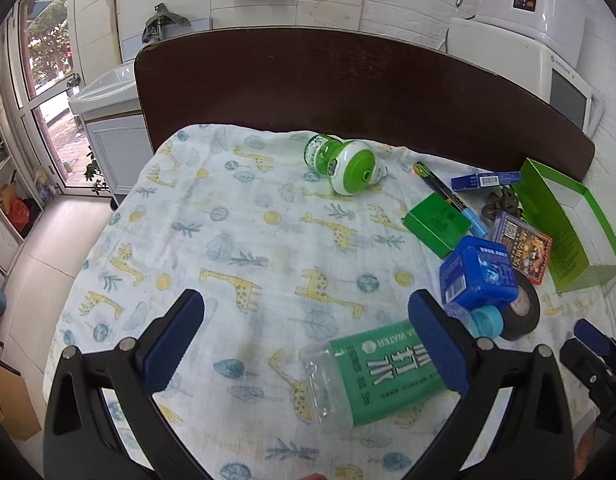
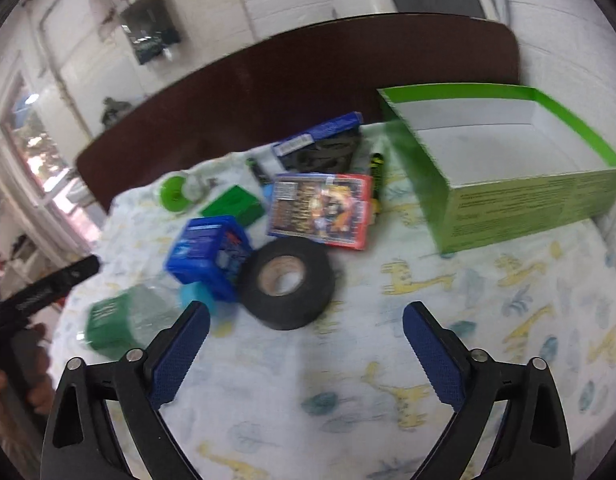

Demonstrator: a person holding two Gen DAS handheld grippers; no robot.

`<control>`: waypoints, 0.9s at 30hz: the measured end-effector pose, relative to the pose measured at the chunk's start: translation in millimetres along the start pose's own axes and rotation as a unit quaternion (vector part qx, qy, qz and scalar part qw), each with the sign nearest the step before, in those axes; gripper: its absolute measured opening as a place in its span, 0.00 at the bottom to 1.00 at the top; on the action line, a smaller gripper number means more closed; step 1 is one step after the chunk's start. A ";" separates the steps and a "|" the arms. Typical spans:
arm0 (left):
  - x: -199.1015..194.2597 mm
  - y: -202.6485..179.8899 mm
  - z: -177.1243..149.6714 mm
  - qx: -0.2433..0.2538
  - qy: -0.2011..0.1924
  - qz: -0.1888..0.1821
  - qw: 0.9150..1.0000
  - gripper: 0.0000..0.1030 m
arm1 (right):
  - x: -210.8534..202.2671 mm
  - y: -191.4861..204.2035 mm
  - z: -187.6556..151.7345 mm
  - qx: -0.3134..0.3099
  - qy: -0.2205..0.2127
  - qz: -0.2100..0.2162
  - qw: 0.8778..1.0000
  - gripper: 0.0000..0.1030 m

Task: Organize rigid objects
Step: 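Move the right gripper to the green-labelled water bottle and grasp it, then lift the bottle with the right gripper and lower it into the green box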

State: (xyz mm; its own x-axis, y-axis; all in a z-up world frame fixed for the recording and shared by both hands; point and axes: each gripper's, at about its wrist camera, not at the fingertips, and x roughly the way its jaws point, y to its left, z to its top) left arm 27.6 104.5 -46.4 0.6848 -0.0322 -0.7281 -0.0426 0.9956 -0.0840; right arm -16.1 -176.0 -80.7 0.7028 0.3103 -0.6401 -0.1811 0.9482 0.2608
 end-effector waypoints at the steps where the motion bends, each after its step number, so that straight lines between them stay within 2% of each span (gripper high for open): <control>1: -3.8 2.1 -3.9 -0.003 -0.001 -0.010 1.000 0.99 | 1.6 9.9 -0.9 -0.016 0.006 0.021 1.000 0.92; 5: -20.7 2.1 -17.8 0.015 -0.021 -0.013 1.000 0.99 | 19.1 35.5 1.2 -0.040 0.022 0.085 0.995 0.86; 7: -24.4 -0.1 -25.2 0.032 -0.023 -0.015 0.999 0.98 | 32.1 41.4 4.0 -0.043 0.038 0.110 0.992 0.70; 10: -24.5 -5.2 -35.7 0.057 -0.015 -0.023 0.998 0.98 | 51.0 45.4 8.5 -0.046 0.064 0.119 0.990 0.56; 15: -17.4 -8.3 -46.7 0.077 0.000 -0.049 0.996 0.92 | 58.5 49.5 13.0 -0.055 0.071 0.130 0.987 0.55; 18: -7.8 -11.7 -46.3 0.079 0.012 -0.062 0.995 0.82 | 64.2 45.4 14.9 -0.052 0.078 0.118 0.988 0.55; 20: -0.3 -14.1 -45.8 0.079 0.025 -0.072 0.994 0.66 | 66.6 40.5 16.2 -0.040 0.086 0.132 0.987 0.55; 23: 5.3 -18.7 -45.7 0.087 0.027 -0.061 0.994 0.66 | 73.0 42.8 13.8 -0.033 0.099 0.162 0.981 0.55; 27: 1.6 -19.7 -44.2 0.094 0.025 -0.061 0.993 0.66 | 74.0 47.9 12.7 -0.042 0.101 0.151 0.982 0.55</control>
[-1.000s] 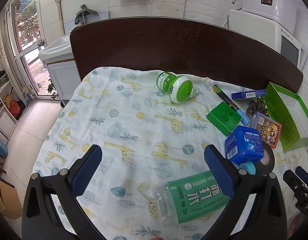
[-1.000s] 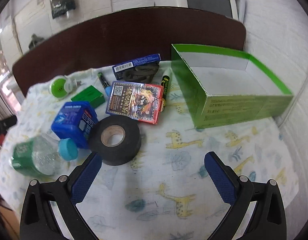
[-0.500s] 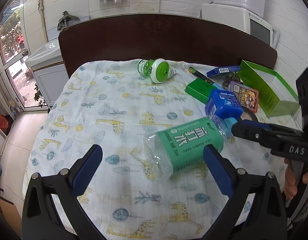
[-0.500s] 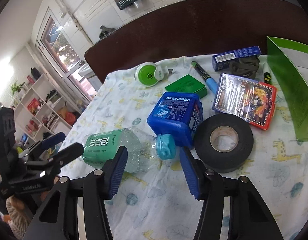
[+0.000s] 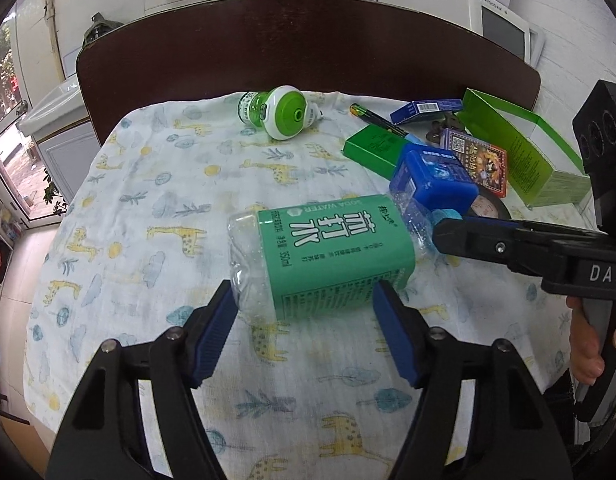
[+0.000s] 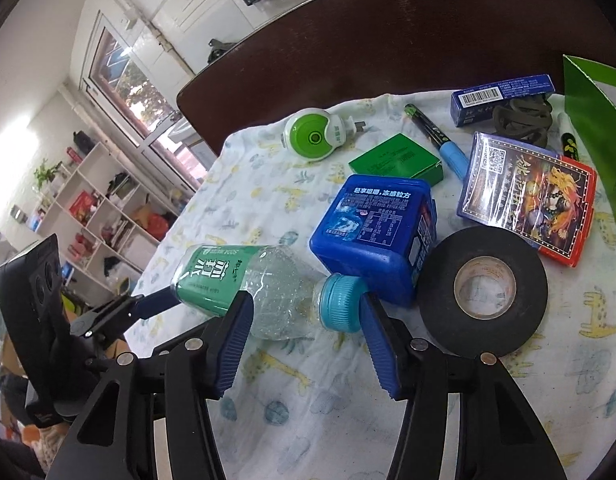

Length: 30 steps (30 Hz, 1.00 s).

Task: Organize rigid objects
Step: 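Lift the bottle with the right gripper and lower it into the green box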

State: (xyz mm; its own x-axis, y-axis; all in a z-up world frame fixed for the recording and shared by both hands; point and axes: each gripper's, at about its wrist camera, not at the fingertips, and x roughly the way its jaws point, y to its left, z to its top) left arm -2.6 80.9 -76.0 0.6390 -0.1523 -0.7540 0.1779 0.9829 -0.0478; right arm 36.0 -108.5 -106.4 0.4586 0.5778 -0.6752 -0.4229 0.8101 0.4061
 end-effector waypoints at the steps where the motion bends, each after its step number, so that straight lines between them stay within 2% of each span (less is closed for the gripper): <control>1: -1.8 -1.1 1.0 0.002 -0.002 0.001 1.000 0.66 | -0.2 1.3 0.3 -0.001 0.001 -0.003 1.000 0.55; 7: -18.8 -14.2 14.4 0.019 -0.022 0.004 1.000 0.66 | -23.4 16.4 2.8 -0.032 -0.024 -0.034 0.999 0.55; 10: -31.1 -27.1 24.3 0.032 -0.039 -0.003 0.999 0.66 | -42.5 13.3 5.7 -0.026 -0.040 -0.031 0.998 0.55; 16: -40.5 -80.5 58.3 0.081 -0.067 -0.022 0.994 0.66 | -96.9 -6.0 12.6 -0.026 -0.097 -0.052 0.994 0.55; 22: -32.1 -159.3 100.0 0.124 -0.092 -0.064 0.986 0.68 | -162.0 -60.6 20.4 0.012 -0.162 -0.094 0.982 0.55; 26: -14.0 -217.7 119.5 0.158 -0.088 -0.087 0.980 0.70 | -199.3 -105.0 20.8 0.042 -0.193 -0.124 0.972 0.56; 30: 6.8 -264.1 130.5 0.173 -0.076 -0.103 0.977 0.70 | -222.7 -152.7 21.1 0.079 -0.204 -0.142 0.965 0.58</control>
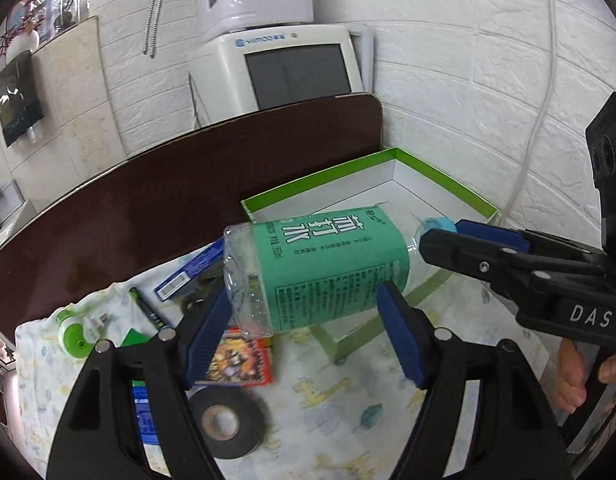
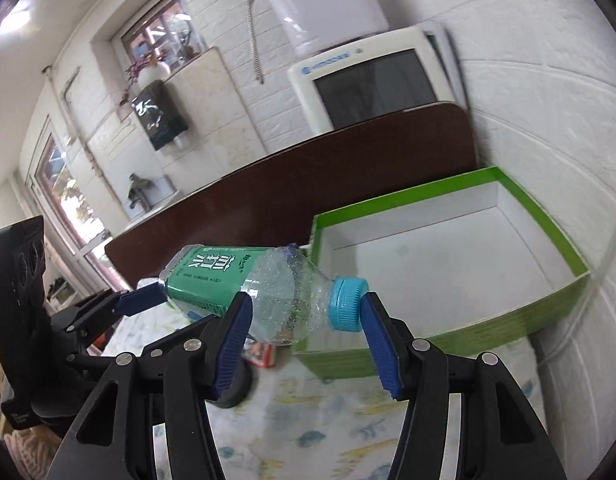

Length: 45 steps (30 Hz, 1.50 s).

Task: Organize rigid objects
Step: 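Lift the bottle with the right gripper and lower it into the green box, then open the right gripper and move it to the black tape roll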

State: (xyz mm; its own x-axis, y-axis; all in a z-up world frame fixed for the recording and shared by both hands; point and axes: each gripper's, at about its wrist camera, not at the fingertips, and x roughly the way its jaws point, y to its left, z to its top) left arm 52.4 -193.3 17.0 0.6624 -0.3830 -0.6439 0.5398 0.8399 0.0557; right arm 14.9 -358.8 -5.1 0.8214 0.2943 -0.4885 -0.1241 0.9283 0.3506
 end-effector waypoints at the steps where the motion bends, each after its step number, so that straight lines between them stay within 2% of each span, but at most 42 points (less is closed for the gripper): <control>1: 8.5 -5.7 3.0 0.000 0.005 -0.004 1.000 0.70 | -0.4 -9.5 2.4 0.006 -0.002 -0.005 1.000 0.58; 6: 43.7 -27.6 10.9 0.005 0.041 -0.014 0.999 0.70 | 12.2 -47.4 14.6 0.025 0.001 -0.031 0.999 0.58; 12: 63.3 -36.9 11.3 0.018 0.065 -0.012 0.998 0.70 | 27.7 -74.4 16.7 0.039 0.009 -0.039 0.998 0.58; 18: 73.4 -40.5 8.4 0.023 0.084 -0.009 0.996 0.70 | 36.3 -81.3 11.8 0.046 0.014 -0.042 0.998 0.58; 28: 67.7 -38.2 2.2 0.021 0.093 -0.023 0.995 0.72 | 39.1 -78.1 2.7 0.053 0.028 -0.057 0.997 0.58; 31: 56.9 -31.5 0.7 0.018 0.085 -0.021 0.996 0.73 | 34.4 -71.7 3.9 0.049 0.025 -0.079 0.995 0.58; 33: 46.5 -22.1 -0.3 0.008 0.079 -0.015 0.997 0.73 | 26.4 -62.2 5.6 0.045 0.016 -0.078 0.996 0.58; 39: 7.4 28.2 -17.1 -0.048 0.053 0.031 0.997 0.79 | 2.6 -7.7 5.1 -0.006 -0.005 -0.044 0.999 0.58; 43: -7.5 63.0 -42.3 -0.084 0.070 0.070 0.992 0.80 | 5.5 24.3 -7.7 -0.017 0.010 -0.006 1.000 0.58; 45: -13.5 77.6 -57.1 -0.101 0.078 0.074 0.989 0.80 | 13.6 38.0 -18.0 -0.022 0.025 0.006 0.999 0.58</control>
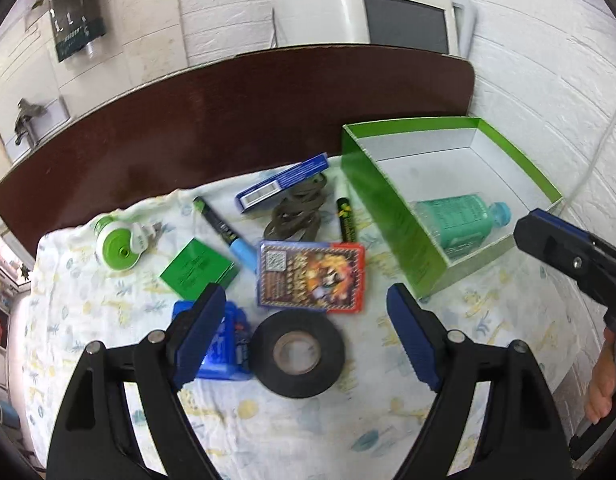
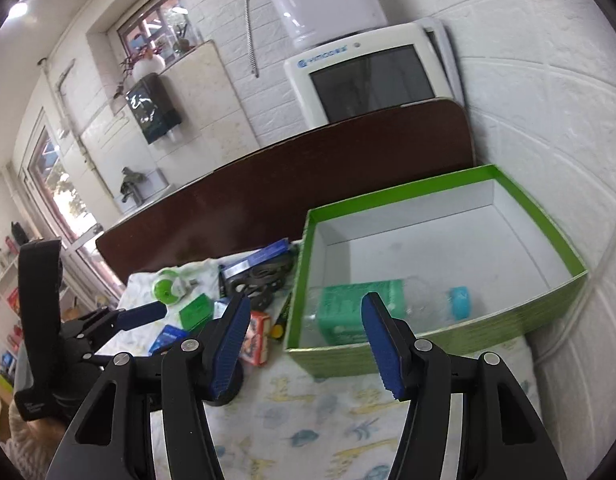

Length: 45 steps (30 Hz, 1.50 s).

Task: Organize rigid objects
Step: 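Open the right gripper and move it to the black tape roll, then grasp the black tape roll with the right gripper and lift it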

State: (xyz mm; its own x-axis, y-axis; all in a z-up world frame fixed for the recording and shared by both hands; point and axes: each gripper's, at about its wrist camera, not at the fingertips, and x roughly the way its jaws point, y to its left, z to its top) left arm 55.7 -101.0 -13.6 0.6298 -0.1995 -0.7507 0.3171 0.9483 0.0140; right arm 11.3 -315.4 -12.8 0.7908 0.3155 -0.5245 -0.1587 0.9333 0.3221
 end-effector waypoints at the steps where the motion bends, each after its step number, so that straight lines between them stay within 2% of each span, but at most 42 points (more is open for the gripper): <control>1: -0.1 6.2 -5.9 -0.007 0.004 -0.003 1.000 0.79 | 6.8 7.1 -5.9 -0.001 0.011 0.005 1.000 0.58; 4: -2.3 19.2 -26.7 -0.011 0.016 -0.021 1.000 0.78 | 25.9 23.2 -25.0 0.005 0.044 0.022 0.999 0.58; 7: -2.3 29.3 -45.9 -0.015 0.027 -0.036 0.999 0.72 | 45.0 36.5 -42.8 0.012 0.078 0.029 0.996 0.58; 9: 2.2 36.5 -54.7 -0.029 0.041 -0.051 0.997 0.69 | 55.5 43.7 -50.1 0.010 0.098 0.030 0.995 0.53; 14: 19.9 54.8 -64.2 -0.080 0.074 -0.093 0.990 0.47 | 73.1 53.4 -55.8 0.015 0.124 0.012 0.992 0.45; 16: 27.2 60.4 -66.0 -0.094 0.082 -0.103 0.987 0.45 | 78.3 55.8 -58.1 0.021 0.133 0.004 0.991 0.37; 19: 34.8 64.7 -65.7 -0.105 0.089 -0.114 0.984 0.44 | 86.3 60.7 -60.3 0.021 0.144 -0.006 0.989 0.34; 24: 41.3 70.0 -56.0 -0.105 0.080 -0.117 0.984 0.43 | 101.5 66.5 -61.3 0.027 0.162 -0.012 0.986 0.34; 29: 46.6 87.0 -45.3 -0.120 0.066 -0.095 0.986 0.43 | 111.1 66.9 -59.3 0.027 0.171 -0.020 0.985 0.34; 32: 48.4 91.5 -43.5 -0.124 0.071 -0.104 0.984 0.43 | 113.9 65.6 -59.2 0.028 0.177 -0.020 0.984 0.34; 39: 50.8 69.4 -49.8 -0.081 0.083 -0.125 0.985 0.40 | 118.5 60.5 -60.5 0.039 0.187 -0.016 0.982 0.34; 42: 57.4 72.6 -50.5 -0.095 0.091 -0.141 0.981 0.40 | 122.6 55.6 -62.2 0.056 0.192 -0.010 0.980 0.34; 45: 63.0 72.5 -49.9 -0.104 0.096 -0.160 0.977 0.31 | 123.4 52.6 -63.0 0.062 0.198 0.003 0.978 0.34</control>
State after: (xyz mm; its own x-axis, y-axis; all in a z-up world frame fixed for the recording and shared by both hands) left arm 83.0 -32.5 -92.8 0.3701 -0.4633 -0.8052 0.3131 0.8782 -0.3614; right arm 63.3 -216.6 -110.2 0.4950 0.3864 -0.7783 -0.0700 0.9105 0.4075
